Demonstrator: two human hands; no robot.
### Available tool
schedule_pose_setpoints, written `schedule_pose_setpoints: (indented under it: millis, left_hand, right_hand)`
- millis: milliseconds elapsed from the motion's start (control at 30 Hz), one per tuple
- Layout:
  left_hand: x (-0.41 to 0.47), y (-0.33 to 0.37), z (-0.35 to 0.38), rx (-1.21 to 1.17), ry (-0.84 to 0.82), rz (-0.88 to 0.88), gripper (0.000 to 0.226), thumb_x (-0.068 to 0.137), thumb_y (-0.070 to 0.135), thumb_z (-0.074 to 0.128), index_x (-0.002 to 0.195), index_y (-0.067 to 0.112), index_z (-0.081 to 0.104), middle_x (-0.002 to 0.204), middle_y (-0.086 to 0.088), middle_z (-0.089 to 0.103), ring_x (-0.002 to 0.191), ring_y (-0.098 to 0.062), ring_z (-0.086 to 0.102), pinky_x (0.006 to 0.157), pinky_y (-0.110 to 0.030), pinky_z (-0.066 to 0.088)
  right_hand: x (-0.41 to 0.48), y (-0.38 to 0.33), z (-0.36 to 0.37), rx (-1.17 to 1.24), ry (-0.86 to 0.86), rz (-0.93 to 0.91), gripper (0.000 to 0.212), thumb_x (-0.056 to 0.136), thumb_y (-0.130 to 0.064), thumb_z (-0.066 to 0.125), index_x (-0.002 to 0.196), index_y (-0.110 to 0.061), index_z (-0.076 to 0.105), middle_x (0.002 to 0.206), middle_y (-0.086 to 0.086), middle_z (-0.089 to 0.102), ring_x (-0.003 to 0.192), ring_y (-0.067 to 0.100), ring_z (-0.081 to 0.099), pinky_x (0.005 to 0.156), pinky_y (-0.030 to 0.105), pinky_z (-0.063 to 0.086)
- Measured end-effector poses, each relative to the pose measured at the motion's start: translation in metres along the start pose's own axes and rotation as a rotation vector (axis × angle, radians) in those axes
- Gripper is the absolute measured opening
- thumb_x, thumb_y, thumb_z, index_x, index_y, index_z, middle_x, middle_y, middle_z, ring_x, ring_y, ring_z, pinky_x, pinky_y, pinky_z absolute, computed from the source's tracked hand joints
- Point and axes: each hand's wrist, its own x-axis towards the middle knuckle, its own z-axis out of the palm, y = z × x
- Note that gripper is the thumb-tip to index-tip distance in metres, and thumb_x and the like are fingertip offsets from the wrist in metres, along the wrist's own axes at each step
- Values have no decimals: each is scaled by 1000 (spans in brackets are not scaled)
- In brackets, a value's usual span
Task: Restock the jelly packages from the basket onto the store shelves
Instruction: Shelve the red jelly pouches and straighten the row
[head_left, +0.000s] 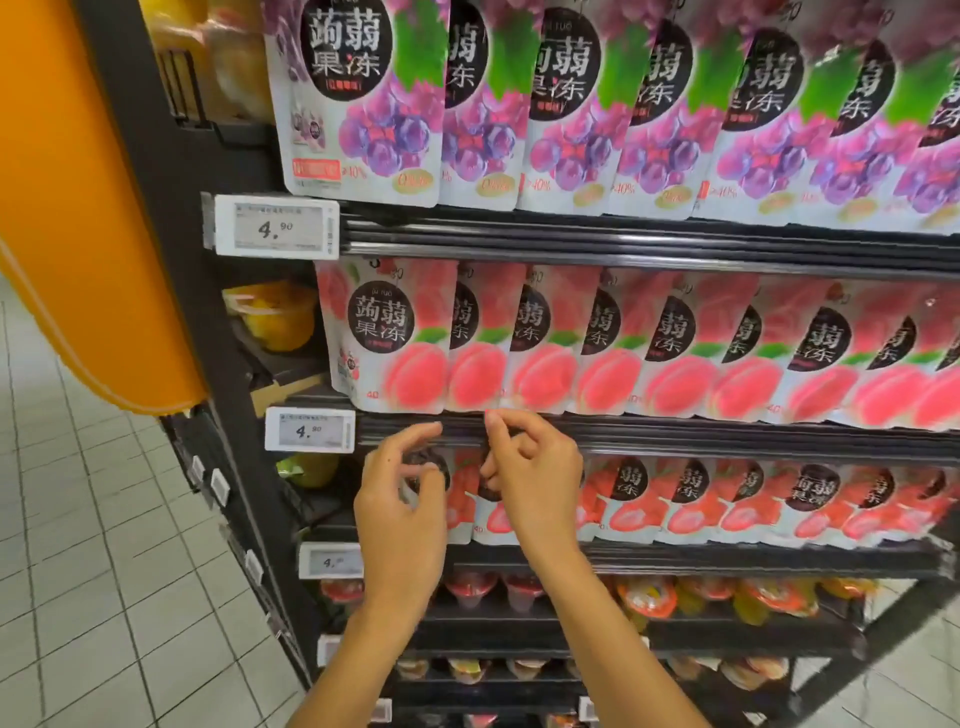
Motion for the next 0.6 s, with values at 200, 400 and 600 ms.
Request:
schedule_pose_setpoints:
  millis: [200,400,600]
  left_hand:
    - [-81,-56,25,77,-61,-189,32,90,-3,53,105,23,66,107,14,67,100,-4,61,86,-18,49]
    - [-222,-161,47,228,-151,-614,23,95,1,52,103,15,68,96,-1,69,68,0,58,63,-13,46]
    - [-353,-268,53,341,-183,-938,18,93,-2,59,87,14,66,92,-12,70,84,-19,59,75,-26,50]
  right_hand:
    - [-53,86,-60,-2,-39,147,10,96,-30,62,92,-26,70,50,1,64,46,9,60,52,25,52]
    - [-134,232,-144,-143,-206,502,17,95,-23,63,79,-21,68,48,-3,61,50,12,61,57,29,51]
    - [-227,383,-213,-371,-358,720,25,94,-8,64,70,-16,67,54,-13,63,53,-3,59,56,18,45]
